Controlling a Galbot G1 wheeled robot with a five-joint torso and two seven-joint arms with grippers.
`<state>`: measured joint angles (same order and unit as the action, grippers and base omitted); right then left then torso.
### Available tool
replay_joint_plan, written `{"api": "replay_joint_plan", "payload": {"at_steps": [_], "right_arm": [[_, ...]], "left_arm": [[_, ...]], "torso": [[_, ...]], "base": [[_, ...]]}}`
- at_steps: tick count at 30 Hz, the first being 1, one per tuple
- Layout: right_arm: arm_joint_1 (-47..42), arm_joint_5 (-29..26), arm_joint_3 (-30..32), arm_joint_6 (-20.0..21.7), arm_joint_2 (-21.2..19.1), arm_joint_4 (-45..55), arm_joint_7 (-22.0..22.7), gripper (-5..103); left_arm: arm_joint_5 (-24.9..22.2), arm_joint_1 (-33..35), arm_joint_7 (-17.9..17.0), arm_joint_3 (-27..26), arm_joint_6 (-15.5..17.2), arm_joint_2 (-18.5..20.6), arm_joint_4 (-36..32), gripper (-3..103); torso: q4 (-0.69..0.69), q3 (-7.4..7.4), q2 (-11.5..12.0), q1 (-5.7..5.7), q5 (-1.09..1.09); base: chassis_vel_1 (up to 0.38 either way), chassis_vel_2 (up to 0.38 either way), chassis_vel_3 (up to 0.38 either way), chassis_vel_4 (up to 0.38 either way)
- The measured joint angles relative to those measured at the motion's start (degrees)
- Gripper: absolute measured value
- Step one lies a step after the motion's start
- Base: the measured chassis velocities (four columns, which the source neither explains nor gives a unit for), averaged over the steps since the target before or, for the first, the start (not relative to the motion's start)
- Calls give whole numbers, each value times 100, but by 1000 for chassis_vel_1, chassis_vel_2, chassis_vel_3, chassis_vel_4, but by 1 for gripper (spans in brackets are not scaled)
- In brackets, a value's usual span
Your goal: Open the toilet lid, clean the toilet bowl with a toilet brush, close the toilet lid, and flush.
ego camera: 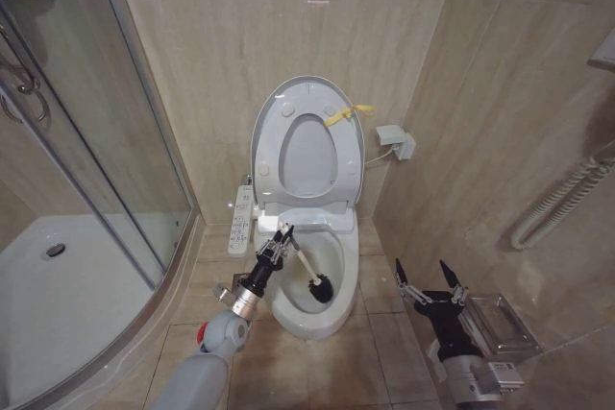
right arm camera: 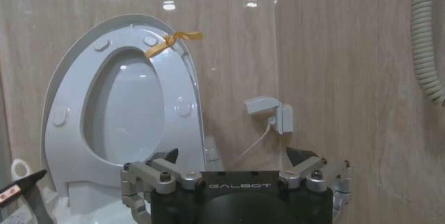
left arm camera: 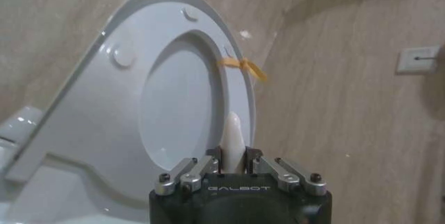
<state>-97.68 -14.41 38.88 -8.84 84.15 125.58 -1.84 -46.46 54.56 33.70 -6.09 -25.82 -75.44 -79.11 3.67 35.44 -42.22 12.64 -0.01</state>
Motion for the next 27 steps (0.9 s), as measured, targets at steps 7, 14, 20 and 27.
{"api": "replay_joint_plan", "payload": {"at_steps": [7, 14, 20, 27], "right_arm": [[0, 0, 0, 0, 0, 0, 0, 100], [0, 0, 0, 0, 0, 0, 0, 100], [0, 0, 0, 0, 0, 0, 0, 100], [0, 0, 0, 0, 0, 0, -1, 100]], "left_arm": [[192, 121, 41, -80, -106, 43, -87, 22], [153, 416, 19, -227, -105, 185, -592, 22], [242, 817, 130, -491, -174, 463, -994, 22], [335, 1483, 184, -844, -166, 692, -1785, 22]], "torso": [[0, 0, 0, 0, 1], [0, 0, 0, 0, 0], [-2, 0, 0, 0, 1], [-1, 0, 0, 0, 0]], "base": [[0, 0, 0, 0], [0, 0, 0, 0], [0, 0, 0, 0], [0, 0, 0, 0]]}}
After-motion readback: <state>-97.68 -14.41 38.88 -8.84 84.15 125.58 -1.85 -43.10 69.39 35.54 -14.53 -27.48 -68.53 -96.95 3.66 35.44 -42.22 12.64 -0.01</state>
